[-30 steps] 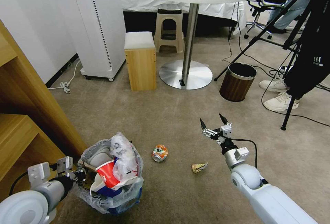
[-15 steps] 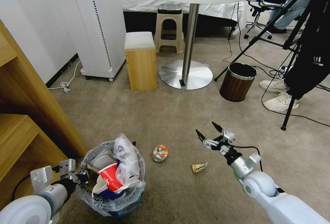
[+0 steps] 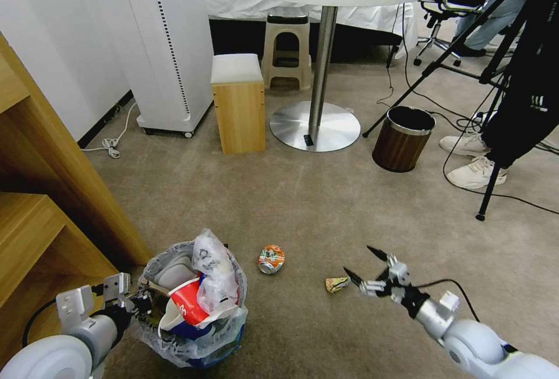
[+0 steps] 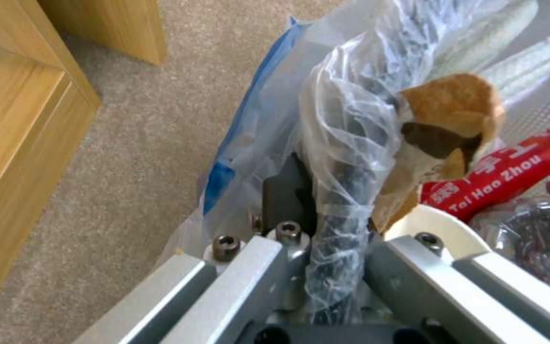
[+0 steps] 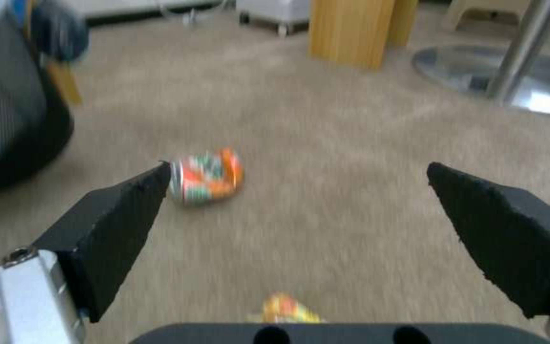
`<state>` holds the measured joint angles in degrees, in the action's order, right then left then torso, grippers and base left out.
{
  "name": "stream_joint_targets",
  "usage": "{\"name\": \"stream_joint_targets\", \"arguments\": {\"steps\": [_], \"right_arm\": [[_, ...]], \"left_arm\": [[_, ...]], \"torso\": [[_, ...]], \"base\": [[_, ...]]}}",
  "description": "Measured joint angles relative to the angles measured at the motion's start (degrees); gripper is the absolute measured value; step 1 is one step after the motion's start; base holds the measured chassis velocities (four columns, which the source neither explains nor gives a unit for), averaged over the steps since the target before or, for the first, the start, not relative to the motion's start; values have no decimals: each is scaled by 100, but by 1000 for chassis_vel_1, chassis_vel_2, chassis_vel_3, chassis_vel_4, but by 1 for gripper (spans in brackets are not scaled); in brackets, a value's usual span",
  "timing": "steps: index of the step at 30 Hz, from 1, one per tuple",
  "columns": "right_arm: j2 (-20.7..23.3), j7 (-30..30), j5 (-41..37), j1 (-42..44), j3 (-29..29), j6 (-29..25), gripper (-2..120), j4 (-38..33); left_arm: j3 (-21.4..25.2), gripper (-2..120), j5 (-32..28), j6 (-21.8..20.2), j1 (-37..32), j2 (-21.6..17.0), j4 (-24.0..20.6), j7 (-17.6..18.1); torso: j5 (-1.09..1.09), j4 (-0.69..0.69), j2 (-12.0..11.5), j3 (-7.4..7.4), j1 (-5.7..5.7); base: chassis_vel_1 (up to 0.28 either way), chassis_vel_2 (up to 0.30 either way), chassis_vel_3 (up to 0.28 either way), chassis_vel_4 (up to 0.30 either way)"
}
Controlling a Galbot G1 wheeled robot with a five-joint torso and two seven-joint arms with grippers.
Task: Pick up the trash bin and place the garbage on the floor into it.
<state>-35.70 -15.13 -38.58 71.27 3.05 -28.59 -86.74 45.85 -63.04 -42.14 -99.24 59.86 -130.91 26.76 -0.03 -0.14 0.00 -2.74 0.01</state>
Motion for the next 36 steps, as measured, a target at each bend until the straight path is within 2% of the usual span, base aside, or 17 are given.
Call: {"name": "stream_joint_targets", "arguments": {"steps": [9, 12, 26, 36], "right_arm": [[-137, -58, 515, -511, 626, -224, 100, 642], [-214, -122, 786, -988, 994, -374, 100, 979], [-427, -443, 1136, -1706, 1331, -683, 100, 1735], [-467, -709, 1330, -1624, 1290, -895, 100, 2275]], "left_arm": [[16, 0, 40, 1, -56, 90, -60, -18], [21, 0, 100, 1, -88, 170, -92, -44], [-16, 0, 411, 1, -69, 393, -81, -201], [1, 0, 514, 1, -79, 433, -99, -245]], "torso": [[0, 2, 0, 0, 0], [0, 2, 0, 0, 0], [0, 3, 0, 0, 0], [-1, 0, 0, 0, 0]], "base": [[0, 0, 0, 0], [0, 0, 0, 0], [0, 0, 0, 0], [0, 0, 0, 0]]}}
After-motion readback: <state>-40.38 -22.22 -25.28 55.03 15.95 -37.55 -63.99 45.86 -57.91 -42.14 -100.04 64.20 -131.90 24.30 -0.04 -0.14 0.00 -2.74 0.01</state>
